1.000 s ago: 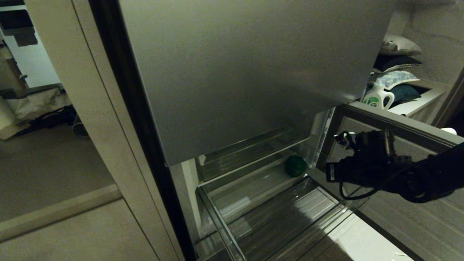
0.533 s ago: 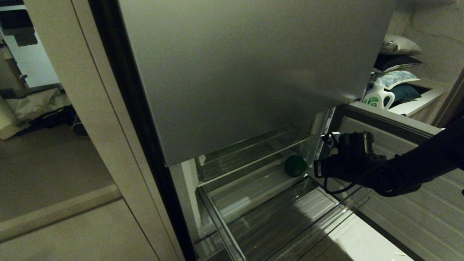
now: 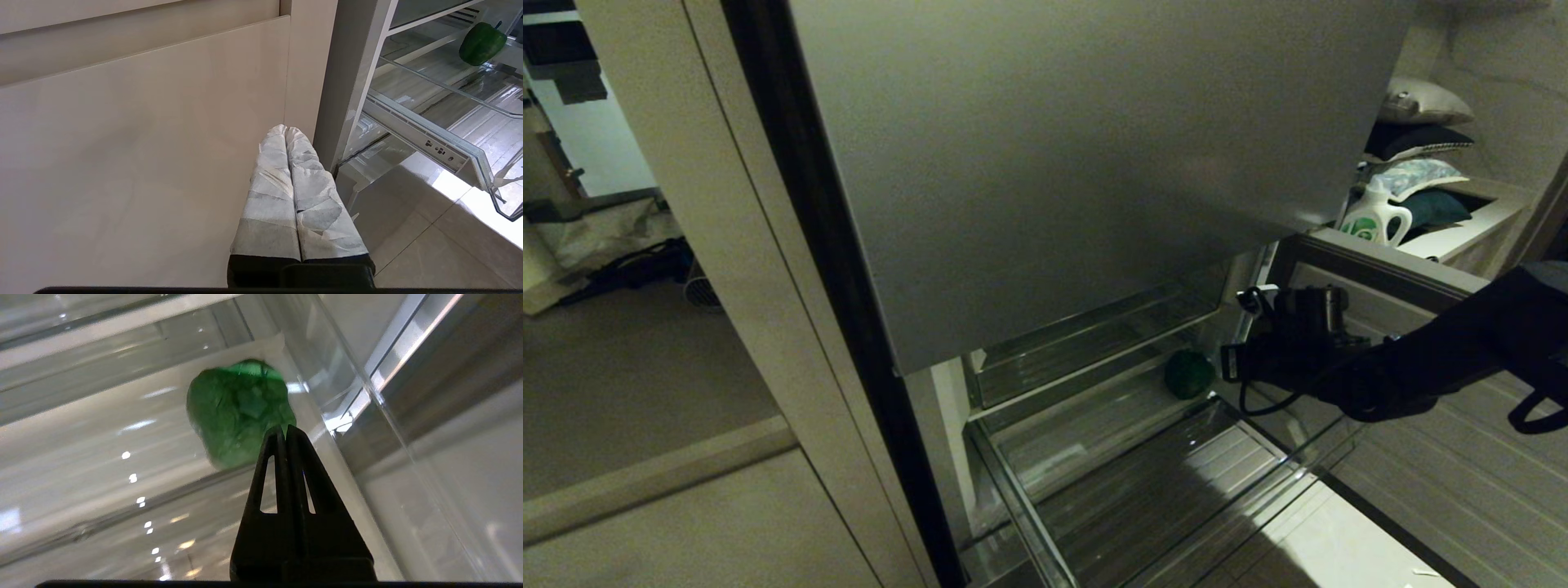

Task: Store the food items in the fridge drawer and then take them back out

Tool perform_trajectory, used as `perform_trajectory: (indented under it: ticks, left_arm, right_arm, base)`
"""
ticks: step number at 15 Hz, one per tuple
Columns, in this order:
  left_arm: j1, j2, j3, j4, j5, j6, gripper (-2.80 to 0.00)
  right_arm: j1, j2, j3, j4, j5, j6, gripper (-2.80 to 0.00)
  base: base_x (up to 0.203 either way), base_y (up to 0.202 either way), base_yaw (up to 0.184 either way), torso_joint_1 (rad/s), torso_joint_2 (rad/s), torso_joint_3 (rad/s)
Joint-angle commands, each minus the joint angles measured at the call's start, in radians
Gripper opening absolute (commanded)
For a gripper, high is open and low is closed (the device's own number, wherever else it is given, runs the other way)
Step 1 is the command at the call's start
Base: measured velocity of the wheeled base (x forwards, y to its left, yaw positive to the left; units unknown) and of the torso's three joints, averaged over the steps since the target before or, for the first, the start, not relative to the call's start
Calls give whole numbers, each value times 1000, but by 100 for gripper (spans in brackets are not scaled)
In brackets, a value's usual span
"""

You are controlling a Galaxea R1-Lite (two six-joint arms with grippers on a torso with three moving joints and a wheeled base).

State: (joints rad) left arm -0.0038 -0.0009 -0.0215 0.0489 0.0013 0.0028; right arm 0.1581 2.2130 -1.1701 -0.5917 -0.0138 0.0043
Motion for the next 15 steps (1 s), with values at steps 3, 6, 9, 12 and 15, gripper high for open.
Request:
perform_trajectory:
  ticks: [3,6,9,12,15]
  left_arm:
    - [-1,1,0,0,0,0,-280]
    - [-1,1,0,0,0,0,-280]
    - [-1,1,0,0,0,0,-280]
    - [-1,1,0,0,0,0,-280]
    - [-1,1,0,0,0,-1,-280]
  right_arm:
    - [-3,42,-64,2,-2,11,0]
    - [-2,63,-87,3,0,13,0]
    - [-2,91,-109,1,2,20,0]
    - [0,105,-110,0,5,18,0]
    - [3,117,-123,3,8,17,0]
  base:
    - [0,0,0,0,0,0]
    - [0,0,0,0,0,0]
    - [0,0,0,0,0,0]
    - [0,0,0,0,0,0]
    - [0,0,0,0,0,0]
